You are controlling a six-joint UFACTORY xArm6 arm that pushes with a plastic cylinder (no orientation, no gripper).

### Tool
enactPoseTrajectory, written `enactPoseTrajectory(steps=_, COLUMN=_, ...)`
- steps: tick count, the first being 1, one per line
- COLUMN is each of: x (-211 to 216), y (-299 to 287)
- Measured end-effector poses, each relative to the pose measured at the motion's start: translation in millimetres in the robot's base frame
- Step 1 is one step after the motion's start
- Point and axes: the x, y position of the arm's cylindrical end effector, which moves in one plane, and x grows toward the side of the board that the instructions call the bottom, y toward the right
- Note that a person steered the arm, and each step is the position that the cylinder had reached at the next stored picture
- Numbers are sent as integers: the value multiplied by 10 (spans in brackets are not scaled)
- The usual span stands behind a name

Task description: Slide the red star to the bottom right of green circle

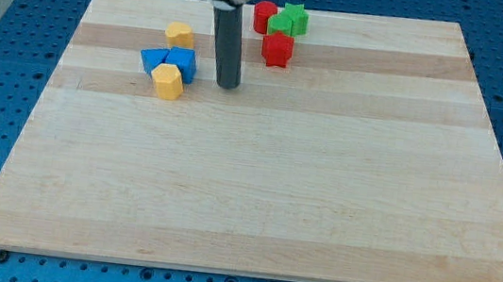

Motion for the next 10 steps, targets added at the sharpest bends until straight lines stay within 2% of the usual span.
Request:
enactPoseTrajectory(steps=1, x=-316, y=-41)
enactPoseTrajectory(steps=2, x=-369, y=-33)
enactPoseTrajectory(steps=6, x=-312, y=952)
enactPoseTrajectory(steps=10, x=-453, y=1070)
